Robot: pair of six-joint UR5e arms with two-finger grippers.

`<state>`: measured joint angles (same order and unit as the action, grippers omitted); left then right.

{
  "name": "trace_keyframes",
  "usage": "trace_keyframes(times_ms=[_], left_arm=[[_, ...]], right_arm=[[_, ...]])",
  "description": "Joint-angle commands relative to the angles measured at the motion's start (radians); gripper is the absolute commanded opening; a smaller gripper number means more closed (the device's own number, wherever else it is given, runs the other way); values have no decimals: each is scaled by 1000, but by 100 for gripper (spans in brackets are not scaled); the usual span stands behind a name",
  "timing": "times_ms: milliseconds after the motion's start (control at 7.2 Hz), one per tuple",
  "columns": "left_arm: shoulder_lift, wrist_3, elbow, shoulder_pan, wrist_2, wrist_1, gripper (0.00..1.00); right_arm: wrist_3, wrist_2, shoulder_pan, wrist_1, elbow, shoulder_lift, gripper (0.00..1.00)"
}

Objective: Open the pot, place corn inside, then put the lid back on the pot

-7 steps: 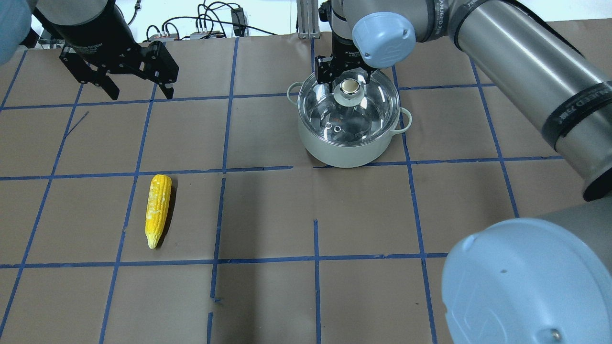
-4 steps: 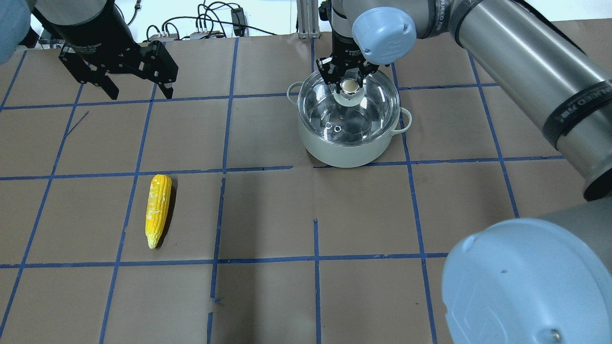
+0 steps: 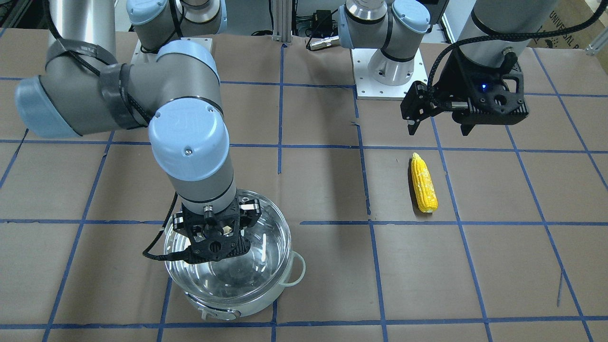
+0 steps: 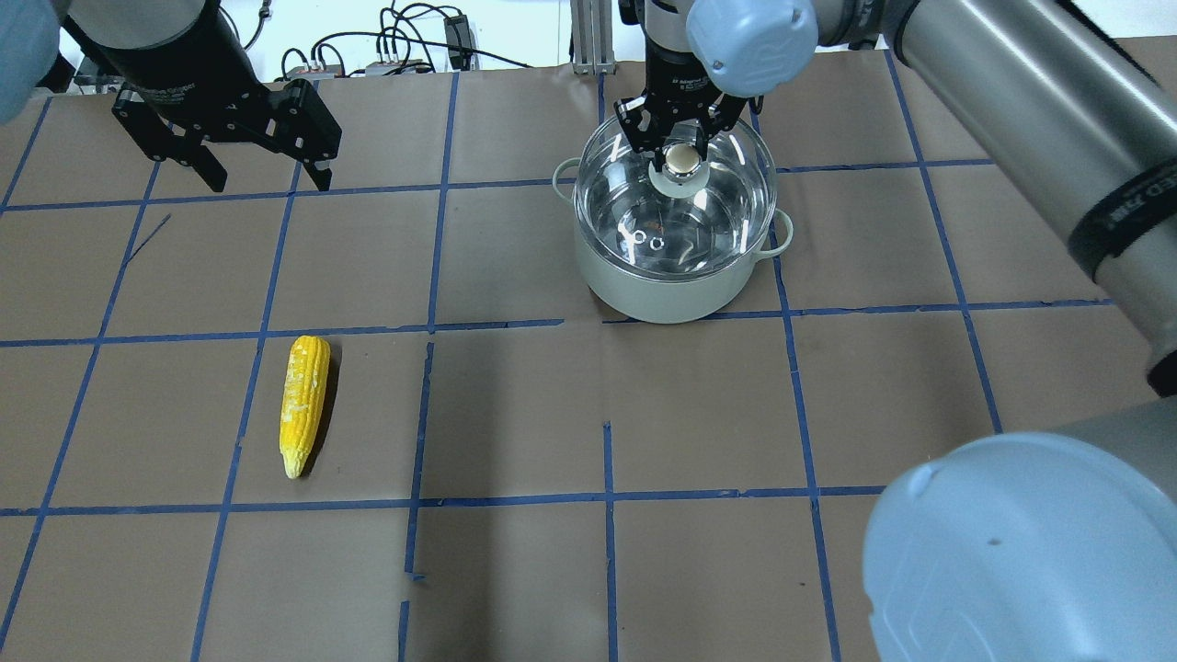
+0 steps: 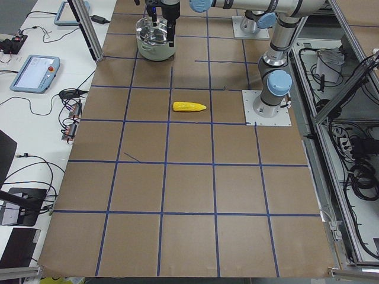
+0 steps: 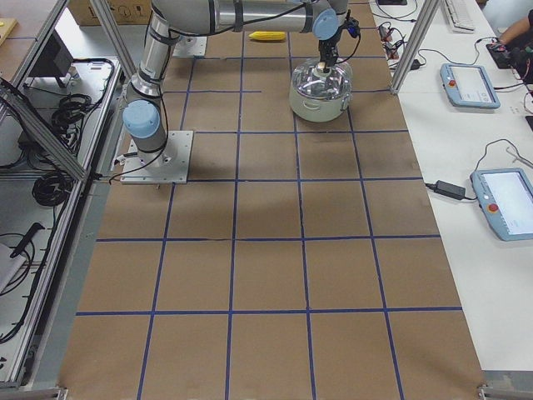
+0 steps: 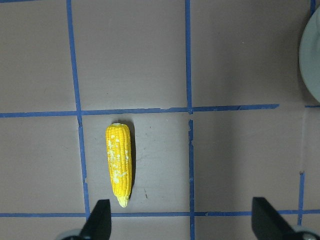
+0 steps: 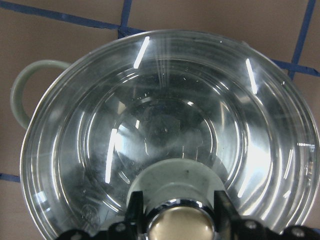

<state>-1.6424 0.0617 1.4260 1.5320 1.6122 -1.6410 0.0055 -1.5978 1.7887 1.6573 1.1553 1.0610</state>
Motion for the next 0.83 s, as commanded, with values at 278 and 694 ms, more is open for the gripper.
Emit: trace_keyframes(times_ms=[278,694], left_arm=[[-4,57,5,-32,-5,1,100],[-62,206,237,-168,-9,176,100]], right_arm=[[-111,5,-73,-198,-30,166,32],[-367,15,-289,-283,143,356,32]])
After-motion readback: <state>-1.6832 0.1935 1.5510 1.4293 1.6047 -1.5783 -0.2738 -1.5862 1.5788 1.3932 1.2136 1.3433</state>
